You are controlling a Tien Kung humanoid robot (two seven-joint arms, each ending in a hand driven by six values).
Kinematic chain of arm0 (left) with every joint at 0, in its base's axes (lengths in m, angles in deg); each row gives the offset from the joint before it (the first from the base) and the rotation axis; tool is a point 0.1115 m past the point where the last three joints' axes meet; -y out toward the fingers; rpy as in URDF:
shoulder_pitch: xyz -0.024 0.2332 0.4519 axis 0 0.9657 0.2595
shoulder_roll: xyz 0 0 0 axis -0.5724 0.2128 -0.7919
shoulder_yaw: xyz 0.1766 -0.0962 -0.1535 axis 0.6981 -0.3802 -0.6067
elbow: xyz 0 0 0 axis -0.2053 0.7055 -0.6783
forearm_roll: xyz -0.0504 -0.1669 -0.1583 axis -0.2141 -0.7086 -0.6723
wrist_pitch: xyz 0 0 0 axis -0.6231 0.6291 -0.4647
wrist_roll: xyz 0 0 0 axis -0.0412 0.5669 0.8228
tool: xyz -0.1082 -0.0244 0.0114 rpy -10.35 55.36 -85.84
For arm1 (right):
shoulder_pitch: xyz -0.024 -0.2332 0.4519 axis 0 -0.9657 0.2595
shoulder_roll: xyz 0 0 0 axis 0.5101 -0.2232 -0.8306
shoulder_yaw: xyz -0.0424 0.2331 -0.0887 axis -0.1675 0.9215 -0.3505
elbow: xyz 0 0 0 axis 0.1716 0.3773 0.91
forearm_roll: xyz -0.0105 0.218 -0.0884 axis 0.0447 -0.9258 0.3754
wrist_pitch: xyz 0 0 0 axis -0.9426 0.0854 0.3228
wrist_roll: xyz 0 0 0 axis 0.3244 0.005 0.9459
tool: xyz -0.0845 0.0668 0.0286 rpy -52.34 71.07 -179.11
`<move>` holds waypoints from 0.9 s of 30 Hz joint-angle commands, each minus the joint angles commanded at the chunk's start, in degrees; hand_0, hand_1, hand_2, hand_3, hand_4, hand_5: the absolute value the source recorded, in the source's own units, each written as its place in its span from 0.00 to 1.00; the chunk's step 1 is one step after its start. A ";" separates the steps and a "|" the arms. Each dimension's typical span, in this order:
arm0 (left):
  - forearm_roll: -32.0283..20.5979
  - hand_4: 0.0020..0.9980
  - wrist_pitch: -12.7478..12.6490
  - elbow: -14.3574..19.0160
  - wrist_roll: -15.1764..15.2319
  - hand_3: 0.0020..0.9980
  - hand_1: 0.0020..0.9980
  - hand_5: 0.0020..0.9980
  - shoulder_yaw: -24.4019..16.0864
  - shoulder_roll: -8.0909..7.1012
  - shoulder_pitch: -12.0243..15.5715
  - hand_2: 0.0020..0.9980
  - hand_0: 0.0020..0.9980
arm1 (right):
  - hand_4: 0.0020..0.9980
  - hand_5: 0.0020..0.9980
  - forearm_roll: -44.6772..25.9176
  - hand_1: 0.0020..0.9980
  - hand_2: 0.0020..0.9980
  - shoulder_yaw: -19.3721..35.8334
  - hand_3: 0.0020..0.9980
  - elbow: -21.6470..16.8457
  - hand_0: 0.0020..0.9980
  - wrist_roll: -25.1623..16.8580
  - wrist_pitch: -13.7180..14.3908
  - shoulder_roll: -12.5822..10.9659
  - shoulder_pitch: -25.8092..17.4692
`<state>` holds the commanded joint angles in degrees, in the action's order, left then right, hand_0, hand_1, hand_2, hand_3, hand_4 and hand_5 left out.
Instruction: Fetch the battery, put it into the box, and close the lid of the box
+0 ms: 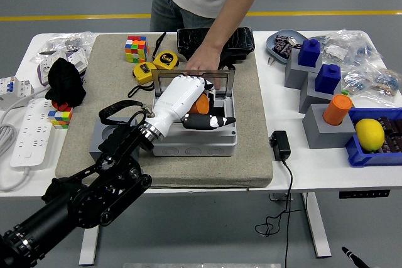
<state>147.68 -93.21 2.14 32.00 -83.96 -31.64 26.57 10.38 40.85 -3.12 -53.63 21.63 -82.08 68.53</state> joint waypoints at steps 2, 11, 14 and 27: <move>0.14 1.00 0.41 -0.02 -0.05 0.42 0.54 0.67 -0.15 0.00 0.01 0.42 0.38 | 1.00 0.96 -0.02 0.71 0.72 -0.02 0.77 0.00 0.79 -0.01 0.00 0.00 0.01; 0.68 1.00 1.31 0.08 -0.36 0.69 0.79 0.69 -0.53 0.00 0.04 0.73 0.70 | 1.00 0.96 0.06 0.71 0.72 0.08 0.77 0.00 0.79 0.00 -0.01 0.02 -0.06; 0.74 1.00 1.24 0.22 -0.34 0.70 0.80 0.70 -0.54 0.00 -0.01 0.74 0.72 | 1.00 0.96 0.06 0.71 0.72 0.05 0.77 0.00 0.79 -0.01 -0.03 0.02 -0.01; 1.50 1.00 0.67 1.29 -0.44 0.69 0.77 0.72 -0.44 0.00 0.10 0.72 0.70 | 1.00 0.96 0.22 0.71 0.72 0.15 0.77 0.00 0.79 0.01 -0.05 -0.02 -0.09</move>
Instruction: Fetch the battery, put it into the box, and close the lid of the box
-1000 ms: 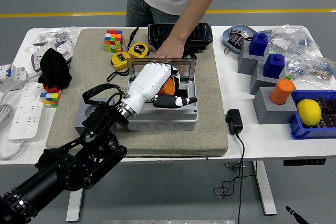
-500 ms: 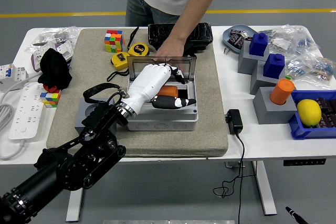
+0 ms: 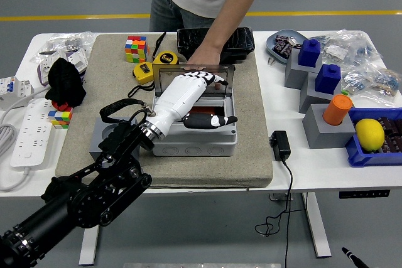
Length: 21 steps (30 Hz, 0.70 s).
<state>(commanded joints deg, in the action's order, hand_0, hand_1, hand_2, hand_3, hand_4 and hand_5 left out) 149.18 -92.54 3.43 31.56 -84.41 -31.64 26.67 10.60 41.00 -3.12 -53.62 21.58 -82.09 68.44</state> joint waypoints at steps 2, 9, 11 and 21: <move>0.13 1.00 0.03 0.34 -0.07 0.69 0.77 0.72 0.00 0.00 0.04 0.72 0.70 | 1.00 0.96 -0.03 0.71 0.72 -0.03 0.77 0.00 0.79 -0.02 0.00 0.01 0.00; 0.75 1.00 2.50 5.97 -2.38 0.66 0.72 0.75 0.45 -0.91 1.50 0.66 0.64 | 1.00 0.96 -0.03 0.71 0.72 -0.01 0.77 0.00 0.79 -0.01 0.02 0.02 -0.15; 0.75 1.00 3.46 7.27 -3.09 0.66 0.72 0.75 0.60 -1.37 1.73 0.66 0.64 | 1.00 0.96 -0.02 0.71 0.72 0.02 0.77 0.00 0.79 0.00 0.05 -0.01 -0.16; -9.24 1.00 17.85 18.18 -8.47 0.64 0.65 0.79 1.30 -3.39 2.40 0.63 0.53 | 1.00 0.96 -0.28 0.71 0.72 -0.01 0.77 0.00 0.79 -0.05 0.15 0.01 -0.06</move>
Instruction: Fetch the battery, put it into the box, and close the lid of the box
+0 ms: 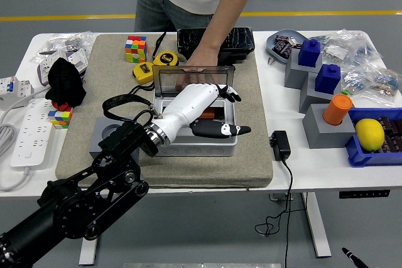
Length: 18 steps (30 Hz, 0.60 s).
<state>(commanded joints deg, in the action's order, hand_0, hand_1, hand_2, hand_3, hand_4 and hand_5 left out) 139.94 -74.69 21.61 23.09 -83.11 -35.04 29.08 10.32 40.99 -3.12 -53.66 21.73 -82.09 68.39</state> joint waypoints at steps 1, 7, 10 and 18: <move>-1.10 1.00 1.10 1.54 -0.36 0.64 0.65 0.79 0.03 -0.07 -0.13 0.63 0.53 | 1.00 0.96 0.07 0.71 0.72 0.08 0.77 0.00 0.79 0.02 0.01 0.00 -0.01; -7.14 1.00 3.29 8.17 -0.83 0.64 0.66 0.82 -1.82 0.30 -1.70 0.64 0.53 | 1.00 0.96 0.04 0.71 0.72 0.02 0.77 0.00 0.79 -0.05 -0.03 0.02 0.13; -8.05 1.00 -2.18 7.75 3.52 0.64 0.66 0.82 -2.67 1.12 -3.19 0.64 0.53 | 1.00 0.96 0.25 0.71 0.72 0.15 0.77 0.00 0.79 0.01 -0.05 0.06 0.11; 7.03 1.00 -15.73 1.96 -0.56 0.81 0.90 0.97 -8.18 3.31 -6.97 0.83 0.87 | 1.00 0.97 0.31 0.71 0.72 0.20 0.77 0.00 0.79 0.02 -0.07 0.04 0.31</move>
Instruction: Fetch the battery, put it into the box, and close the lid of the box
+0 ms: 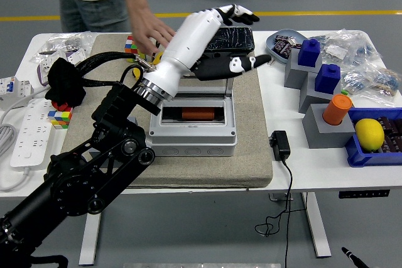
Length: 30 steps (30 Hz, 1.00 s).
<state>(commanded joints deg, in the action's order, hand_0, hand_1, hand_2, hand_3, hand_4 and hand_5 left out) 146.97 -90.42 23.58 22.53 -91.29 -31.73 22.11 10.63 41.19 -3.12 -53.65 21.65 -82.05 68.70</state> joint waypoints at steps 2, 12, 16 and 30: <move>4.84 1.00 3.59 -1.34 -4.53 0.81 0.90 0.97 -1.25 0.07 -0.65 0.83 0.87 | 1.00 0.97 0.09 0.71 0.72 0.13 0.77 0.00 0.79 0.02 0.00 -0.05 0.01; 10.53 1.00 26.07 -4.81 -25.22 0.95 1.00 1.00 -0.79 -0.27 -1.17 0.98 1.00 | 1.00 0.97 0.84 0.71 0.72 1.24 0.77 0.00 0.79 0.23 0.06 0.13 -0.50; 10.53 1.00 28.61 -3.81 -26.53 0.95 1.00 1.00 -0.30 -0.42 -1.22 0.98 1.00 | 1.00 0.97 0.68 0.71 0.72 1.19 0.77 0.00 0.79 0.21 0.07 0.18 -0.47; 10.53 1.00 35.80 1.18 -33.44 0.92 0.94 1.00 1.89 -1.09 -1.45 0.89 0.93 | 1.00 0.97 0.76 0.71 0.72 1.57 0.77 0.00 0.79 0.19 0.17 0.12 -0.08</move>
<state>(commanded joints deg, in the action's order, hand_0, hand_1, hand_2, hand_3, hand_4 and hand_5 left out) 157.50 -54.62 24.76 -10.91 -89.40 -32.82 20.66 11.39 42.75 -3.12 -53.46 21.82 -81.93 68.62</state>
